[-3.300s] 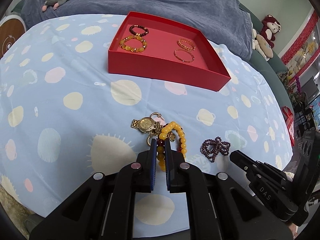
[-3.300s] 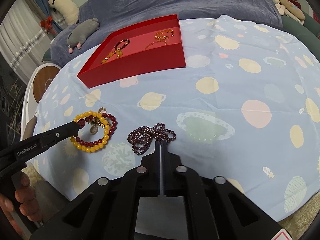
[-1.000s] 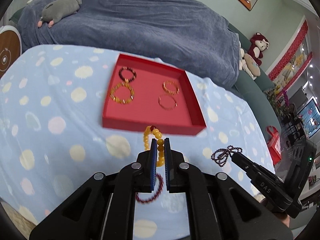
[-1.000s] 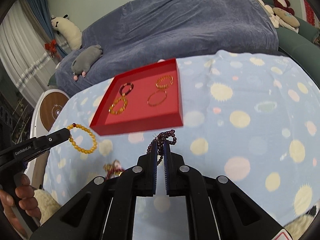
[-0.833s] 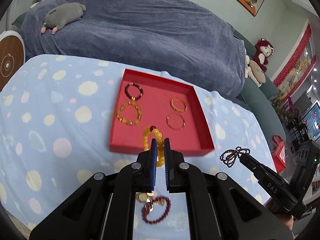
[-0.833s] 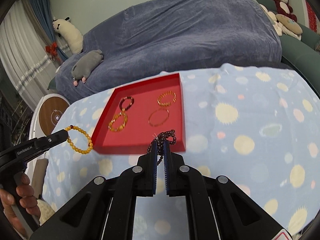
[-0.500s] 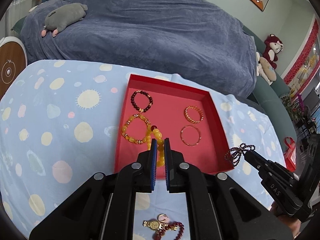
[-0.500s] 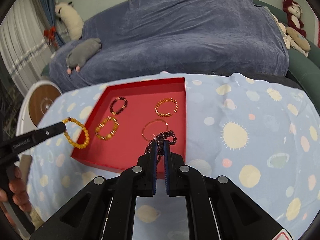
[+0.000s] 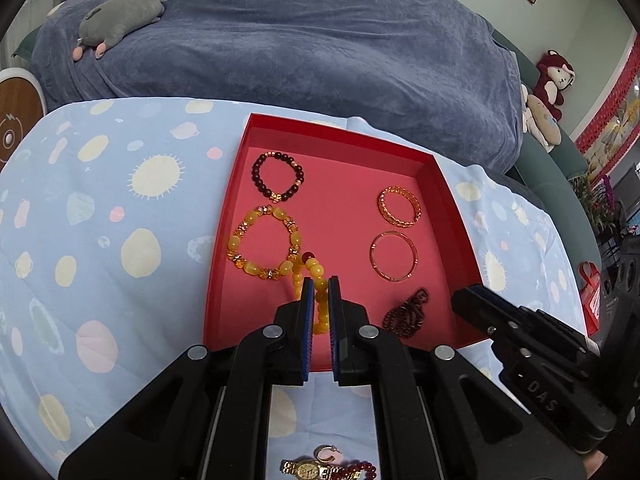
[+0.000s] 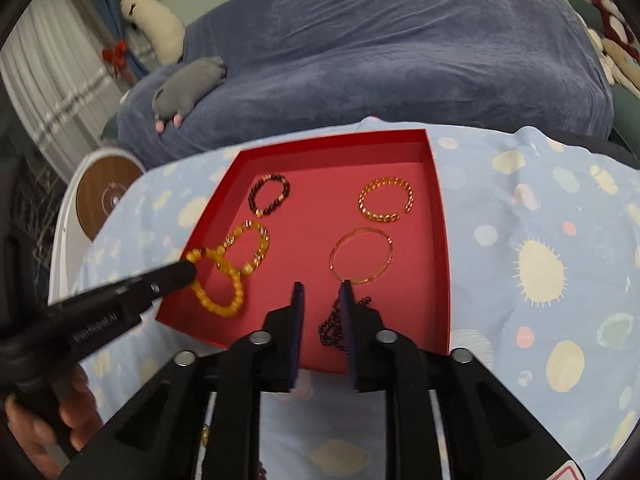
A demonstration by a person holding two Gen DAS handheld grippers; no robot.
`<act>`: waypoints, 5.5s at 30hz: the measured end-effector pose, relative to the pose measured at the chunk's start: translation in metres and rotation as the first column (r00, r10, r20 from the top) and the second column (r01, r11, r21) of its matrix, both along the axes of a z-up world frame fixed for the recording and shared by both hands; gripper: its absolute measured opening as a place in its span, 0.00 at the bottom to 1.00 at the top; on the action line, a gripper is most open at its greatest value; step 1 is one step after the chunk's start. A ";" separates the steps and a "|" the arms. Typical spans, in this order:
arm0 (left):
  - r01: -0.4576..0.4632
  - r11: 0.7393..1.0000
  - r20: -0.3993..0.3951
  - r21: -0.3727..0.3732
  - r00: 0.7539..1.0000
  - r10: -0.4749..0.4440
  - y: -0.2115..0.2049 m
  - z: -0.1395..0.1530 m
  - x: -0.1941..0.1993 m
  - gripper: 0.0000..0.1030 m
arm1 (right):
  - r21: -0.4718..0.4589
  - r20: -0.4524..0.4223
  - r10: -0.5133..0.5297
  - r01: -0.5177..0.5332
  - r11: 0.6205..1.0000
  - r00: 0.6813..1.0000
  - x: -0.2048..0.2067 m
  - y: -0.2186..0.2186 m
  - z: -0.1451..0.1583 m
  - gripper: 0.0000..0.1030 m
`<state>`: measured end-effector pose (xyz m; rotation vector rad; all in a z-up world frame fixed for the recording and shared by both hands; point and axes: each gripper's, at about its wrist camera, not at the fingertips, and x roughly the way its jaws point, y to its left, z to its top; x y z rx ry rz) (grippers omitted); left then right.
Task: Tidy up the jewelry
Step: 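Carry both bracelets over the red box and open both tools, then withdraw both tools from the box toward the remaining watch and bracelet, then grasp the dark red bead bracelet with left while right grasps the gold watch, then lift the bracelet with left and the watch with right over the red box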
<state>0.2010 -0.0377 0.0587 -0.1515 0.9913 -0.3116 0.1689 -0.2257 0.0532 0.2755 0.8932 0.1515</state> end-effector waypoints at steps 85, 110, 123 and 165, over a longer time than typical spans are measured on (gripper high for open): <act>-0.038 0.999 -0.180 0.016 0.983 0.040 0.059 -0.066 -0.169 0.10 | -0.006 -0.128 0.071 -0.072 0.997 0.989 -0.132 0.067 -0.047 0.23; -0.055 0.998 -0.182 -0.025 0.982 0.050 0.074 -0.071 -0.165 0.11 | -0.024 -0.127 0.210 -0.215 0.976 0.969 -0.093 0.107 -0.063 0.19; -0.041 0.999 -0.189 -0.030 0.981 0.034 0.069 -0.070 -0.166 0.10 | 0.004 -0.142 0.161 -0.162 0.987 0.977 -0.117 0.086 -0.062 0.11; 0.041 0.996 -0.104 -0.075 0.993 -0.049 0.044 -0.007 -0.181 0.07 | 0.047 -0.053 -0.012 0.014 0.999 0.999 -0.170 0.022 -0.001 0.11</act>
